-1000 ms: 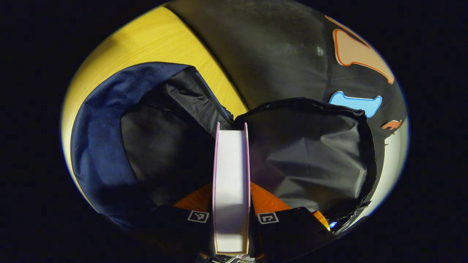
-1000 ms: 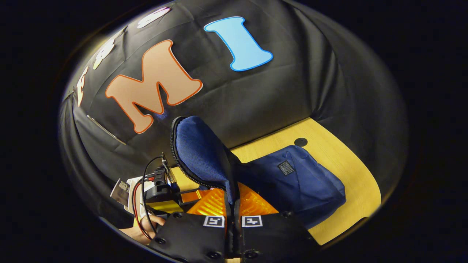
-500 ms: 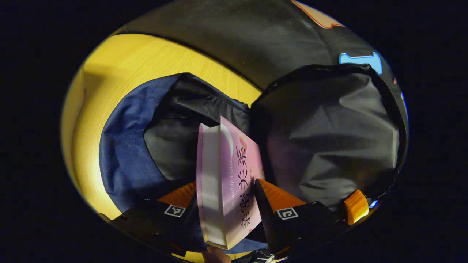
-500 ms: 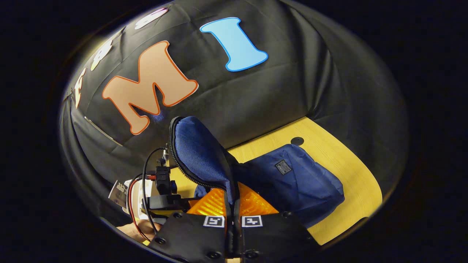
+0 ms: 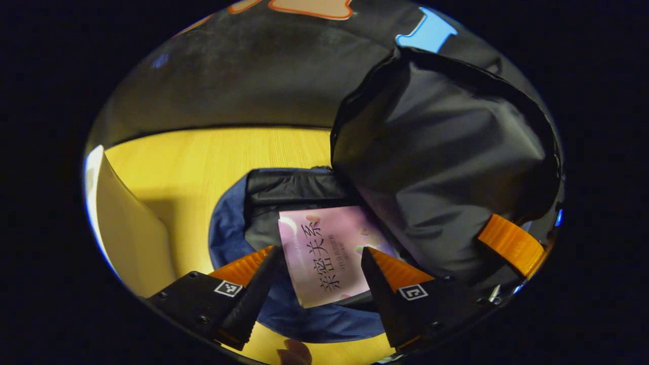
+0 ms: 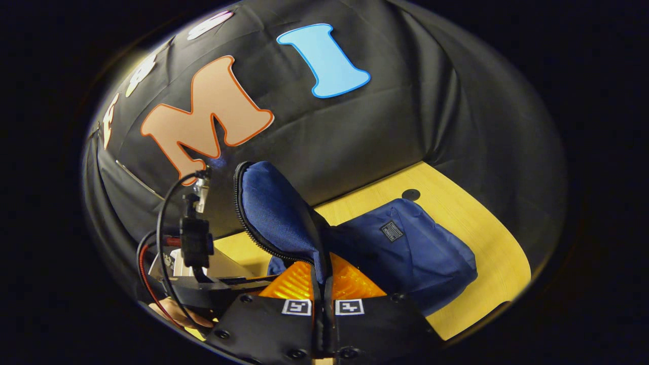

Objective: Open the schoolbag, grab two books from the bookshelf and put them into the schoolbag.

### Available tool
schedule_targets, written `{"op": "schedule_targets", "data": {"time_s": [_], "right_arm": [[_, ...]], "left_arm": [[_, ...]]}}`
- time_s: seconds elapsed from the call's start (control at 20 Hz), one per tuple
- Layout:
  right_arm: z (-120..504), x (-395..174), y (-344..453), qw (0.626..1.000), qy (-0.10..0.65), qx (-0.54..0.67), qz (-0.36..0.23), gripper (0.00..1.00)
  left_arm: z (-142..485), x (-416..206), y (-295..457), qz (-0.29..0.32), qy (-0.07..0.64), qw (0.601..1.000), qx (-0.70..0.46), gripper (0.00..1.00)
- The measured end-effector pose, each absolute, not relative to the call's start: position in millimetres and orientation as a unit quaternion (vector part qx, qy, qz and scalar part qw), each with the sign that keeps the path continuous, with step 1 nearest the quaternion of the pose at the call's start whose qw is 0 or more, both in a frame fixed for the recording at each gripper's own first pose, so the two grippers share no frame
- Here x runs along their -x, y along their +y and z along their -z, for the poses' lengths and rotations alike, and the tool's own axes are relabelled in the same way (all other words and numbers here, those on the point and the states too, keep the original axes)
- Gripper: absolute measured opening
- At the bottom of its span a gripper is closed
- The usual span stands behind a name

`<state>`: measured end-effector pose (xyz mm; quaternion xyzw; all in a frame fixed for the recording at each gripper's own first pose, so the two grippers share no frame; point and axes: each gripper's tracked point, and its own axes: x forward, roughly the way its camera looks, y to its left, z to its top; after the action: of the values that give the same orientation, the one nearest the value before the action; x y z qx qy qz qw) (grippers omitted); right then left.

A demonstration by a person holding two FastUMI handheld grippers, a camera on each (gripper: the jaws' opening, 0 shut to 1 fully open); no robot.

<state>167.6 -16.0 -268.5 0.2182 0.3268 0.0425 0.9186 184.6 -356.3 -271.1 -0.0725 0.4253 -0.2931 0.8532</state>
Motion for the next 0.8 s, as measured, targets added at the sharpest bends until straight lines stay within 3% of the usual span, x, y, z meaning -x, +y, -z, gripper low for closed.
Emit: {"op": "schedule_targets", "data": {"time_s": [0.25, 0.8], "right_arm": [[268, -167, -14, 0.920, 0.326, -0.213, -0.044, 0.04], [267, -166, -17, 0.920, 0.322, -0.218, -0.040, 0.03]], "left_arm": [[263, -181, -339, 0.298, 0.388, 0.872, 0.026, 0.95], [161, -196, -174, 0.247, 0.291, 0.924, -0.010, 0.94]]}}
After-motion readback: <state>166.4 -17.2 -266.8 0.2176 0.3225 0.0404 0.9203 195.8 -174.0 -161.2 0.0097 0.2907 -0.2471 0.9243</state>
